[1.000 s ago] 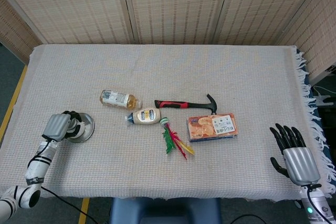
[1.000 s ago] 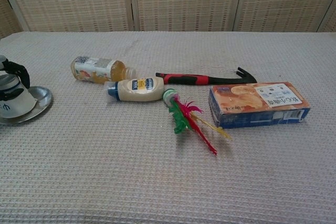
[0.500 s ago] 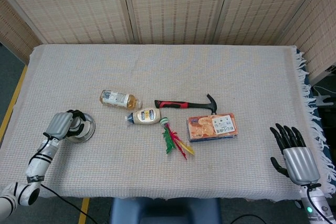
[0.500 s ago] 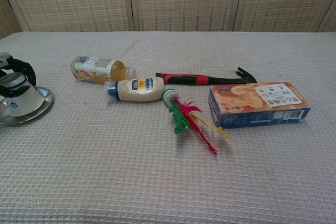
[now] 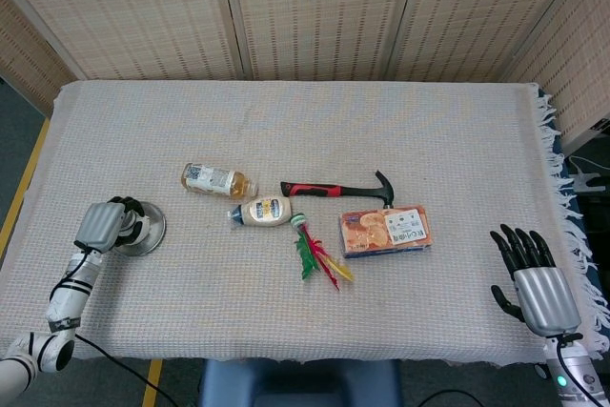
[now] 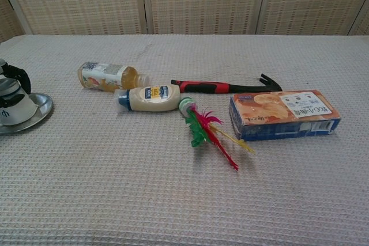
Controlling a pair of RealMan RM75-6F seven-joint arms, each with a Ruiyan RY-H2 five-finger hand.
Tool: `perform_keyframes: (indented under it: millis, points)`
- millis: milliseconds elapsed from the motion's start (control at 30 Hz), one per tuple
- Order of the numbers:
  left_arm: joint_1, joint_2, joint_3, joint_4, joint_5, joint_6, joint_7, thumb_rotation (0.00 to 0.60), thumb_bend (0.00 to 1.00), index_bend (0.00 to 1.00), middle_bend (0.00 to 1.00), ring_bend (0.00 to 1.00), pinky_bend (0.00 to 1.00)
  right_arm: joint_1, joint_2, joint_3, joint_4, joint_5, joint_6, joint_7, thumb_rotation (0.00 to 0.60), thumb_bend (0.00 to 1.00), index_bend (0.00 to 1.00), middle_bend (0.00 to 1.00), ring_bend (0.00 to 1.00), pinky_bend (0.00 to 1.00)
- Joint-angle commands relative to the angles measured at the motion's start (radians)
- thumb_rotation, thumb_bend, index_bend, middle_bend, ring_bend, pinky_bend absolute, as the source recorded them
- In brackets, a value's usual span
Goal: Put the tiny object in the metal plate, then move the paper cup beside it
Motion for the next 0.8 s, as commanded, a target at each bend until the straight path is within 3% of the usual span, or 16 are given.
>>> perform_keyframes:
  millis: [33, 233, 533, 600, 800]
  points:
    - [0.001, 0.028, 0.021, -0.067, 0.041, 0.015, -0.081, 0.6, 0.52, 0.47, 0.43, 0.33, 0.67, 0.001, -0.001, 0.0, 0.0, 0.002, -0.003, -0.001, 0.6, 0.22, 0.0, 0.0, 0.0, 0.0]
    - [-0.009, 0.045, 0.026, -0.088, 0.06, 0.012, -0.135, 0.6, 0.52, 0.47, 0.44, 0.33, 0.67, 0.002, 0.0, 0.0, -0.001, 0.004, -0.005, -0.002, 0.6, 0.22, 0.0, 0.0, 0.0, 0.0]
    - [-0.01, 0.004, -0.005, 0.028, 0.01, 0.007, -0.05, 0.6, 0.52, 0.48, 0.44, 0.33, 0.67, 0.001, 0.002, 0.001, -0.002, 0.006, -0.005, -0.001, 0.6, 0.22, 0.0, 0.0, 0.0, 0.0]
    - [-0.004, -0.016, -0.009, 0.082, -0.025, -0.033, -0.006, 0.6, 0.52, 0.48, 0.44, 0.33, 0.67, 0.0, 0.003, 0.001, -0.003, 0.005, -0.002, -0.001, 0.6, 0.22, 0.0, 0.0, 0.0, 0.0]
    - [0.007, -0.001, 0.007, 0.029, 0.01, 0.007, -0.044, 0.6, 0.52, 0.48, 0.44, 0.33, 0.67, 0.0, 0.002, -0.001, -0.004, 0.002, -0.003, -0.003, 0.6, 0.22, 0.0, 0.0, 0.0, 0.0]
